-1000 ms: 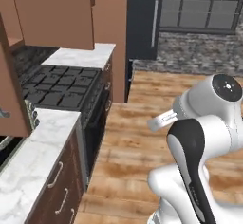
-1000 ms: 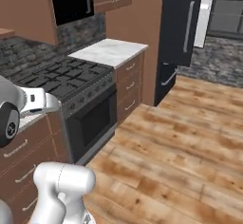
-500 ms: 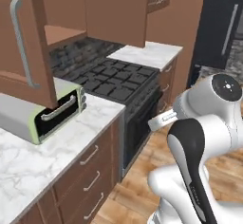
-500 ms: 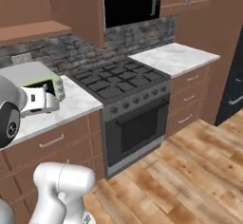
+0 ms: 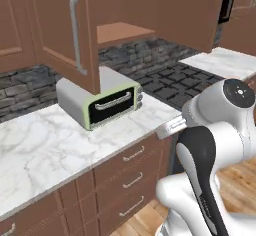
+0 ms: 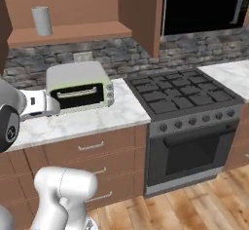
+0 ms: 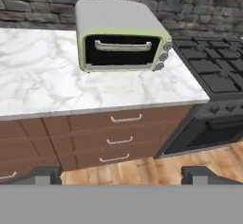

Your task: There is a bowl on the dining counter. Grab a lemon wedge from the fridge and place it in the bowl. Then get the liquor bottle and glass cup from the cabinet and place them next to the bowl.

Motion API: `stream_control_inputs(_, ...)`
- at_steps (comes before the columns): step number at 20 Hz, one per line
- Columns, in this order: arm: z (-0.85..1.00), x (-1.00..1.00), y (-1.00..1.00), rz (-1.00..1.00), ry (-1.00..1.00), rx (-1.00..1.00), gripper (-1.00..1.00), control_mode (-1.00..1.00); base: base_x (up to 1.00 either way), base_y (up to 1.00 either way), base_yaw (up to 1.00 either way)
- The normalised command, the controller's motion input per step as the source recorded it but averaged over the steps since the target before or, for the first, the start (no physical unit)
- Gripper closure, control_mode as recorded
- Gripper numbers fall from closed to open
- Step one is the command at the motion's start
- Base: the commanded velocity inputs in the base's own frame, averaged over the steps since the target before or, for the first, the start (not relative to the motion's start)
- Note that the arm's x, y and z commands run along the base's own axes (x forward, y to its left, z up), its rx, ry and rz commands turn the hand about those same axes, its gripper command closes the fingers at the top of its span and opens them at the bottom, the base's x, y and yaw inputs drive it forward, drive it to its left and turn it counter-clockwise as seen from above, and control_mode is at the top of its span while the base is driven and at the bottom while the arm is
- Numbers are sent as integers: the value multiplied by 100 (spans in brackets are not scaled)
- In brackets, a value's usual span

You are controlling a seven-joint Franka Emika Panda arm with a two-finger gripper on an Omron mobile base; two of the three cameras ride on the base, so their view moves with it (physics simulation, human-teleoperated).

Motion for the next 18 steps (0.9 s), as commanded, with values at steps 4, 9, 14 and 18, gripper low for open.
stream_control_inputs(4, 0, 0, 0, 0, 0, 0, -100, 100, 47, -23, 52)
stream_control_inputs(9, 0, 0, 0, 0, 0, 0, -100, 100, 27, -33, 42)
stream_control_inputs(14, 0, 0, 0, 0, 0, 0, -100, 100, 3, -52, 25)
stream_control_inputs(18, 0, 0, 0, 0, 0, 0, -100, 100, 18, -48, 16)
